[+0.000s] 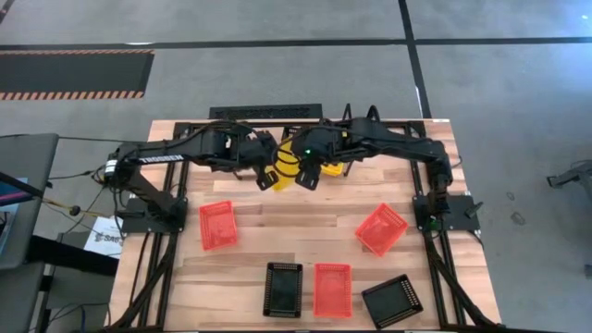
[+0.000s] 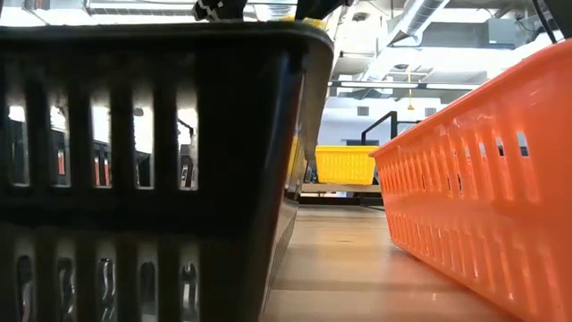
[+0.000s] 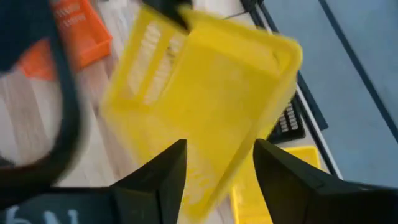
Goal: Stack baskets on shelf by color
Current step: Stack the yellow basket on the yellow basket on the shelf
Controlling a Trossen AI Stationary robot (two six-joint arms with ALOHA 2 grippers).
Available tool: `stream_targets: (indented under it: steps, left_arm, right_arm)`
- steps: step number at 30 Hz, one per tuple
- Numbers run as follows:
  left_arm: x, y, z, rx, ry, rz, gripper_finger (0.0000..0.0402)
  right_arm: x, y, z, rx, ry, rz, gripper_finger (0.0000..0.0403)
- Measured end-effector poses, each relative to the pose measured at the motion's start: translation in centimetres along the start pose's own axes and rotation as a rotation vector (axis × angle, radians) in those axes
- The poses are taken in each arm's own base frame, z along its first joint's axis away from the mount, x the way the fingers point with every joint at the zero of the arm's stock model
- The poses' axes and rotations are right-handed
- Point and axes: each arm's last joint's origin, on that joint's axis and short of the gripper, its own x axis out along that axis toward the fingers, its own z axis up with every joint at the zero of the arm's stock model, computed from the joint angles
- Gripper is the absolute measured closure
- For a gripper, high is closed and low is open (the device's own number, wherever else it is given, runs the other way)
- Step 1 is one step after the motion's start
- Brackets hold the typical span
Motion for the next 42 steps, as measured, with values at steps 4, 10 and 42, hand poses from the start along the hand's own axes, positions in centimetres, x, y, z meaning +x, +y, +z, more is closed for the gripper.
stream_targets:
  steps: [4, 10, 42]
  left_arm:
    - [-0.9, -0.3, -0.1, 0.006, -0.029, -0.037, 0.0401]
    - [-2.5, -0.8, -0.3, 0.019, -0.084, -0.08, 0.0401]
    - [-7.6, 0.1, 2.4, 0.126, -0.359, -0.121, 0.0239]
  right_arm:
    - [0.4, -0.8, 0.1, 0.008, 0.009, -0.015, 0.0208]
    - [0.6, -1.6, 0.2, 0.003, 0.017, -0.028, 0.0221]
    - [0.8, -1.0, -0.7, -0.053, 0.105, -0.022, 0.0401]
